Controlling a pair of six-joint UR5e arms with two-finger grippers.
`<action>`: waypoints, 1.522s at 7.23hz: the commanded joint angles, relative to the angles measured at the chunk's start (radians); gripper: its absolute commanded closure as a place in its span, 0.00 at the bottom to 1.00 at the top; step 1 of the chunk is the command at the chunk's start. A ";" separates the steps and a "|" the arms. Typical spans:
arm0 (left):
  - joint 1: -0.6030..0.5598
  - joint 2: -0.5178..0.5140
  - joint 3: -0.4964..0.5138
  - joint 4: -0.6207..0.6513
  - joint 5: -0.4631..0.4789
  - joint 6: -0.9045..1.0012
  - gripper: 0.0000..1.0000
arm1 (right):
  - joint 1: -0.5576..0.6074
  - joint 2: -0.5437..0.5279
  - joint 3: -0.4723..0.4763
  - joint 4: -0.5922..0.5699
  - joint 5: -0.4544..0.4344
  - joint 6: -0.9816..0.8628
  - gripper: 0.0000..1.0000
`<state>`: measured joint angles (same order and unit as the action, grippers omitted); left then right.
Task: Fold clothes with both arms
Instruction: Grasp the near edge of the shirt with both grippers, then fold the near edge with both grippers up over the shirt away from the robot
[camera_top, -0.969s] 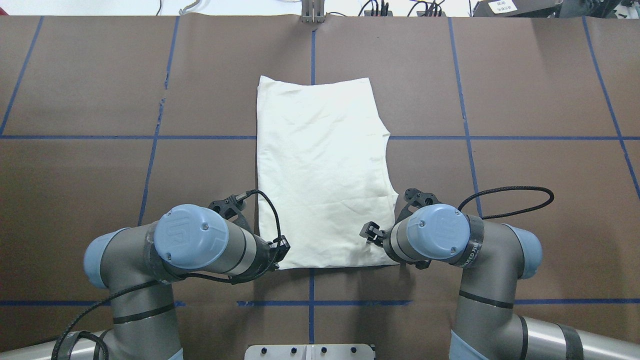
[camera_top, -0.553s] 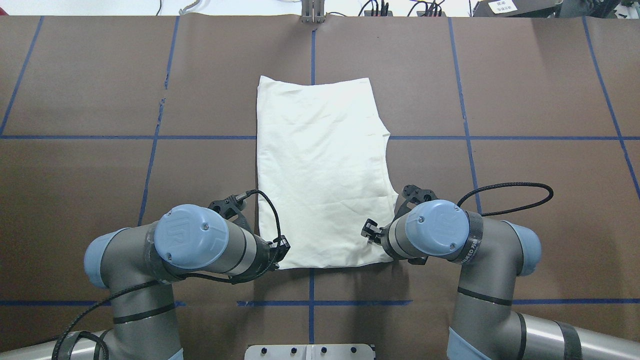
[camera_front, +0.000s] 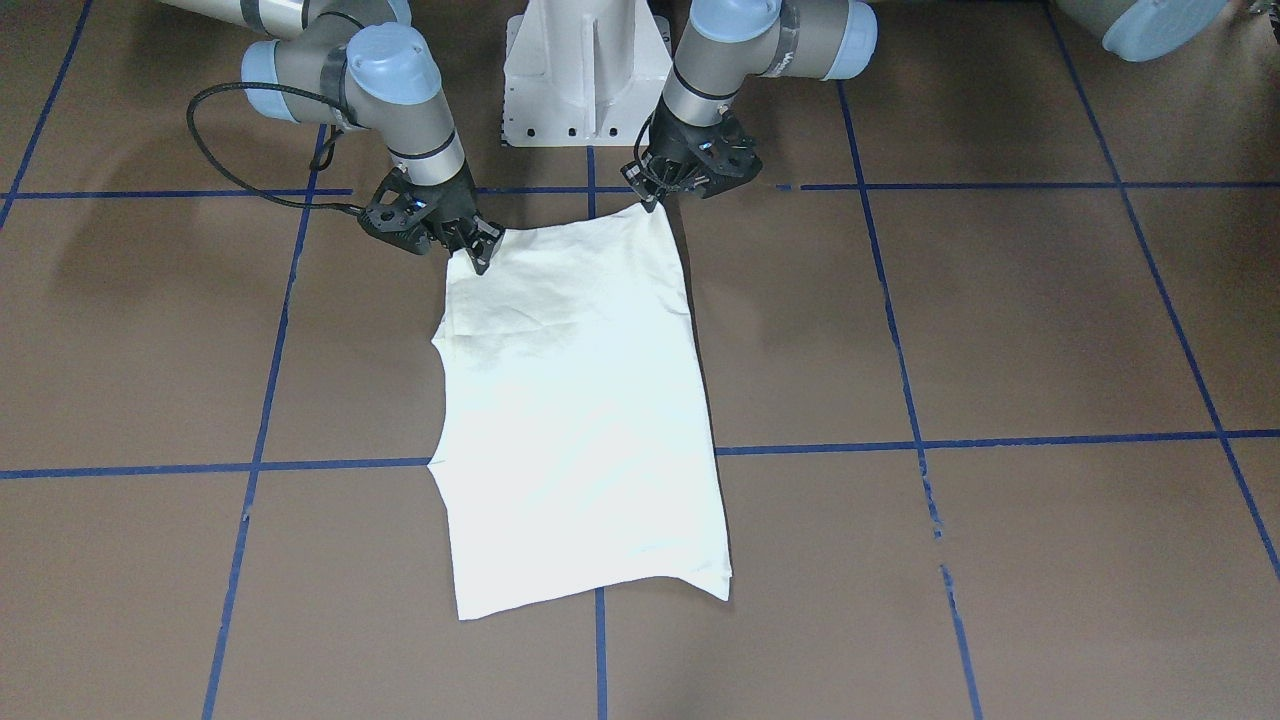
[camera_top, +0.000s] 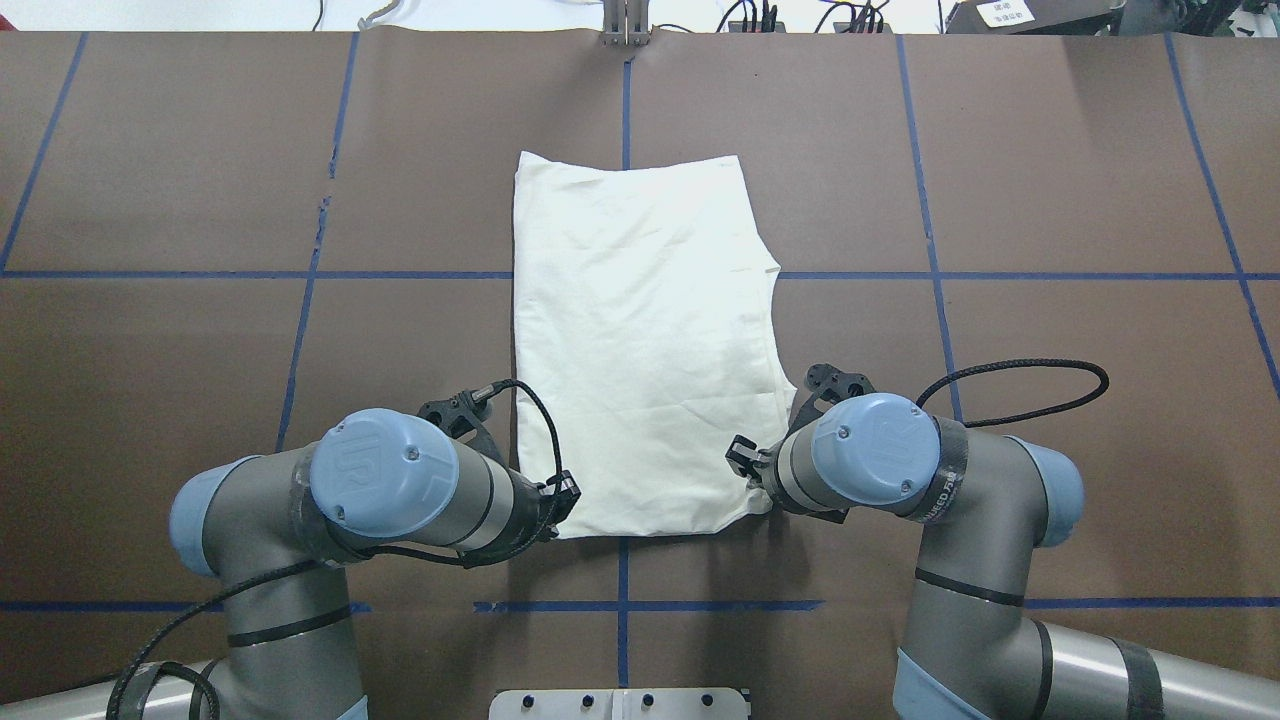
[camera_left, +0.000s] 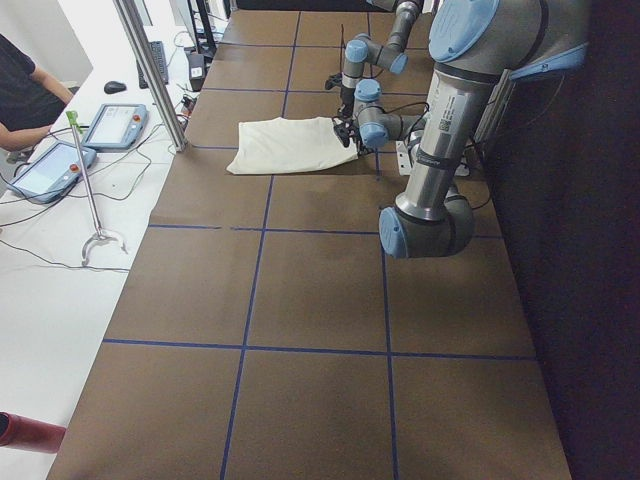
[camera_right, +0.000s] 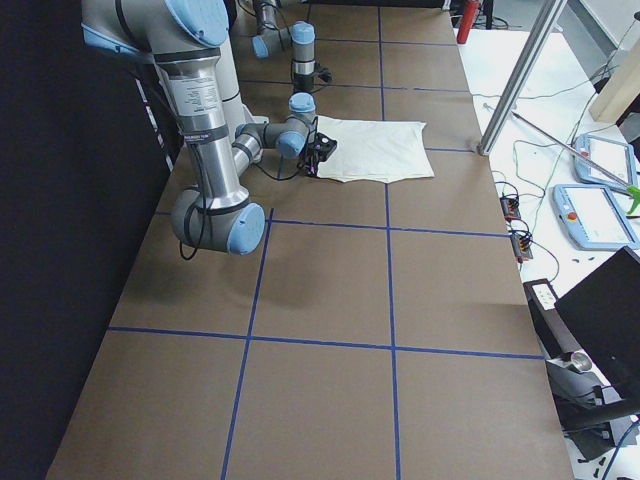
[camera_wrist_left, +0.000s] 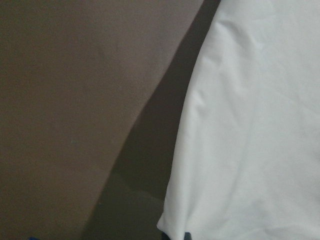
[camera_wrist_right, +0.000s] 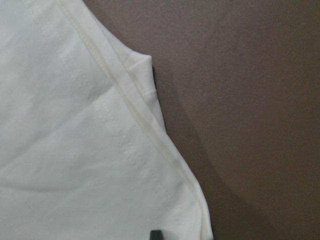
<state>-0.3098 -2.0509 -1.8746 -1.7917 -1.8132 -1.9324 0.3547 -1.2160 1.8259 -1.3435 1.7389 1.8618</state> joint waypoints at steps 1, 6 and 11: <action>0.000 0.000 0.000 0.000 0.000 0.001 1.00 | 0.003 0.001 0.003 0.000 0.001 -0.001 1.00; 0.067 0.018 -0.096 0.018 0.006 -0.002 1.00 | -0.005 -0.026 0.111 0.009 0.039 -0.004 1.00; 0.112 0.022 -0.259 0.146 -0.003 -0.005 1.00 | -0.086 -0.078 0.265 0.015 0.034 -0.001 1.00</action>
<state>-0.1952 -2.0225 -2.1256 -1.6542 -1.8121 -1.9390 0.2732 -1.3243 2.0924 -1.3282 1.7771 1.8595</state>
